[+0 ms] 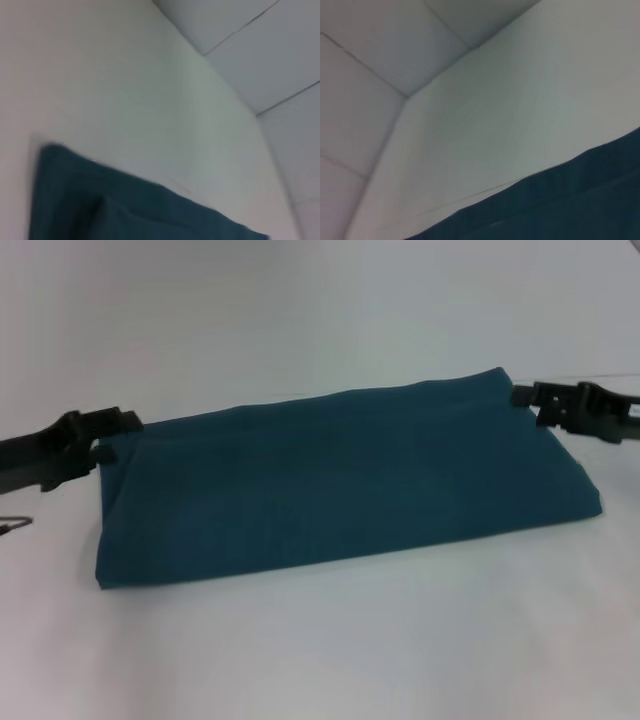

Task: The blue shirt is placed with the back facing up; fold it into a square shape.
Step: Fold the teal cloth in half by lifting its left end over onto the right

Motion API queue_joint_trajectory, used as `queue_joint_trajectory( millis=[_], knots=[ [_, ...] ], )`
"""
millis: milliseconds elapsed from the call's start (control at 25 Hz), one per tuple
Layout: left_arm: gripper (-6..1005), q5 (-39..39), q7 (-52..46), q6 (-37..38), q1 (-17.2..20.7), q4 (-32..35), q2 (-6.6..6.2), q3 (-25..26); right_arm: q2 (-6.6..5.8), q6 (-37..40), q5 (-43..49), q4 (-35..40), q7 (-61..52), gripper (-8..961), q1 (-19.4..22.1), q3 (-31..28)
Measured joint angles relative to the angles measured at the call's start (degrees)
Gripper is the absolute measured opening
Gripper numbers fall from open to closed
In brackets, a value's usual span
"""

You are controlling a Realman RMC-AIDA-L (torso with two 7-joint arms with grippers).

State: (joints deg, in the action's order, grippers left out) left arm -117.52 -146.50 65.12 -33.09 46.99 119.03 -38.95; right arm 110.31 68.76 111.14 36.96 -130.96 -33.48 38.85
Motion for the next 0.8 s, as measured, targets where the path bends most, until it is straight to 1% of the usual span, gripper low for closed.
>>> queue_joint_trajectory(
  millis=[40,80,120,200,280,320,360,480,600,800],
  knots=[
    [647,1.66,0.92,1.89,1.30,-0.06,0.32,1.47,0.09,1.74,-1.46,-0.21,0.83,736,1.07,-0.13],
    [644,4.19,2.44,5.49,3.12,-0.46,0.87,3.86,0.22,3.53,-2.92,-0.42,1.68,735,2.09,-0.23],
    [644,4.19,2.44,5.49,3.12,-0.46,0.87,3.86,0.36,4.77,-3.81,-0.54,2.21,735,2.98,-0.28],
    [644,5.69,3.07,8.60,4.90,-0.97,1.26,5.43,0.66,7.34,-5.10,-0.63,3.00,734,4.84,-0.51],
    [644,6.08,3.16,10.79,6.29,-1.50,1.74,6.48,0.88,8.97,-5.33,-0.63,3.63,733,5.95,-1.08],
    [644,6.08,3.16,10.79,6.29,-1.50,1.74,6.48,1.07,9.78,-5.34,-0.64,4.13,733,6.54,-1.45],
    [644,6.20,3.22,12.23,7.44,-2.59,2.05,7.40,1.22,10.22,-5.31,-0.65,4.56,733,6.94,-1.69],
    [643,6.33,3.30,13.38,8.62,-4.01,2.15,8.68,1.50,10.89,-4.76,-0.79,5.92,733,8.06,-1.39],
    [643,6.36,3.02,14.10,9.54,-4.99,2.32,10.28,1.54,11.23,-4.63,-1.30,6.63,733,8.28,-1.21],
    [643,6.41,3.16,13.41,9.74,-8.33,2.42,11.82,1.30,11.44,-4.57,-3.00,8.25,733,8.34,-1.46]
  ],
)
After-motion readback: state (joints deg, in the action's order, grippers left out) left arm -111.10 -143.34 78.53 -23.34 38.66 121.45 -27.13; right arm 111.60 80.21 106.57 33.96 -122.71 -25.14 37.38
